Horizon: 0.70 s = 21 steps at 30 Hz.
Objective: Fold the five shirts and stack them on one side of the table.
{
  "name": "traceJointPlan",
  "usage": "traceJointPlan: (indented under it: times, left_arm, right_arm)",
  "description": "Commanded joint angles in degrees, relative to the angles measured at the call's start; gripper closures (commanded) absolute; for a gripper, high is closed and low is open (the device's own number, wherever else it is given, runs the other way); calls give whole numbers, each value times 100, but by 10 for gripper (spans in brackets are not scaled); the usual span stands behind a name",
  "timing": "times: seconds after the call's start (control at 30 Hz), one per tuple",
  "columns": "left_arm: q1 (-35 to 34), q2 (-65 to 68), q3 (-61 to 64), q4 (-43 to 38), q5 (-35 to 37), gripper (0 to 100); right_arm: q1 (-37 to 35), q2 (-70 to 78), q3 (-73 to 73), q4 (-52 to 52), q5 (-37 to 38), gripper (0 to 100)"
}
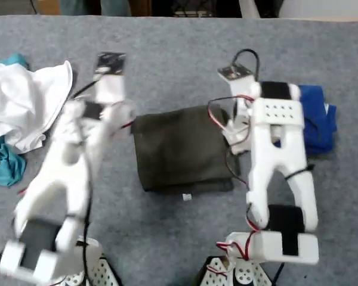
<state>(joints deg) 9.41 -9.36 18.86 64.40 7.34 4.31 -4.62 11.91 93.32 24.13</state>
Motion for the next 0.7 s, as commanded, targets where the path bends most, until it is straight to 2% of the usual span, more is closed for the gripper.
traceJointPlan:
  times: [0.0,0.13,0.3,0.47,0.67]
  left_arm:
    - [312,1407,-980,-334,149,971]
    - [207,2734,-1692,-396,105,971]
    - [-31,3666,-2325,-396,123,972]
    - [-189,3938,-2466,-396,105,972]
    - [-127,3385,-2413,-255,105,972]
  right_arm:
    - [325,-558,470,-9,237,984]
    - [369,-716,1437,-703,237,984]
    - [492,-734,2211,-1099,176,984]
    - [897,-743,2220,-1398,-809,984]
    - [492,-734,1938,-1204,-2400,983]
